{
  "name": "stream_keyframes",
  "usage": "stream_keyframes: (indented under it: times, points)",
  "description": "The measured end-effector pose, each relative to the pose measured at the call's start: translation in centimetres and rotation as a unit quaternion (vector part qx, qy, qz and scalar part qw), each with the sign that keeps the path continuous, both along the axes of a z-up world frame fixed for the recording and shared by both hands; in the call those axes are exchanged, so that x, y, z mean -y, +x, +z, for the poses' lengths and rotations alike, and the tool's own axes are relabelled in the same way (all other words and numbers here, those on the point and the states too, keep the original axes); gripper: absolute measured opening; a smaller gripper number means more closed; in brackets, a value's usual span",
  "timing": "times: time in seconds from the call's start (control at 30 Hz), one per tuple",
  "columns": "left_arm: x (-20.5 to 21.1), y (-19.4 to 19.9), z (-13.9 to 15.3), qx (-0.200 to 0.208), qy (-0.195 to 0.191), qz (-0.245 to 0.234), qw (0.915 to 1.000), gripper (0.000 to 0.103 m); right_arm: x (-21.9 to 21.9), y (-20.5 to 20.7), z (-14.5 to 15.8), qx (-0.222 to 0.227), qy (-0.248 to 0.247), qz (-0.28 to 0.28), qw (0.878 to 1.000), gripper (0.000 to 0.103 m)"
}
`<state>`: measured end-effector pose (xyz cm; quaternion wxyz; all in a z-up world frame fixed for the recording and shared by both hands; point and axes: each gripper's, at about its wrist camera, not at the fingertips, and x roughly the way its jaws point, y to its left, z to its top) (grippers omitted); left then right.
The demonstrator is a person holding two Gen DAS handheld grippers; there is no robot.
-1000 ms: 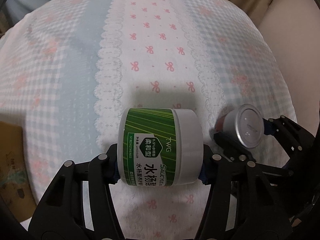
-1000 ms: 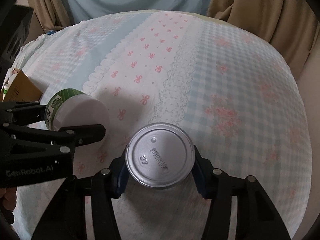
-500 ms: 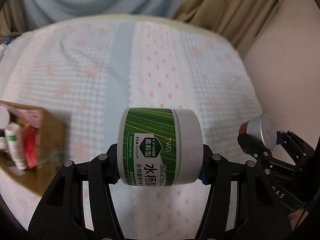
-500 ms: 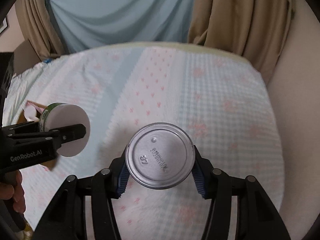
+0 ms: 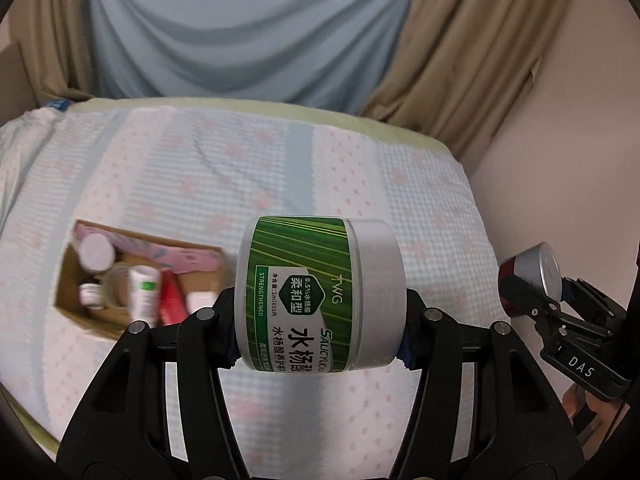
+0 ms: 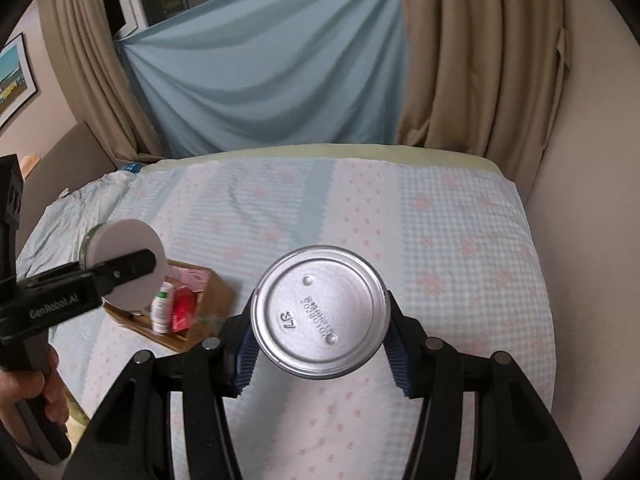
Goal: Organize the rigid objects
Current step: 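Carry the green jar and silver-lidded jar over the cardboard box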
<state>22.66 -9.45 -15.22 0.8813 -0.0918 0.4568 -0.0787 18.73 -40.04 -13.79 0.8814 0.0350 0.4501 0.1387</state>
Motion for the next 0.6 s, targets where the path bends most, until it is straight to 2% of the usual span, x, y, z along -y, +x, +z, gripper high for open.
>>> stream_keyframes:
  times: [0.17,0.33,0.6]
  points:
    - [-6.7,-0.7,1.2,0.003,-0.007,0.014,0.9999,0.053,-5.5,-0.9,1.8,0.005,-0.002,0.005,1.0,0.05]
    - [-13.5,0.2,1.4,-0.003,-0.003,-0.002,1.0,0.053,-11.4,-0.7,2.6,0.003,-0.001,-0.01,1.0,0.05]
    - [-23.0,3.6,-0.9,-0.026,0.013,-0.032,0.9991,0.053,-21.4,2.3,0.3,-0.029,0.014,-0.044,0.999,0.05]
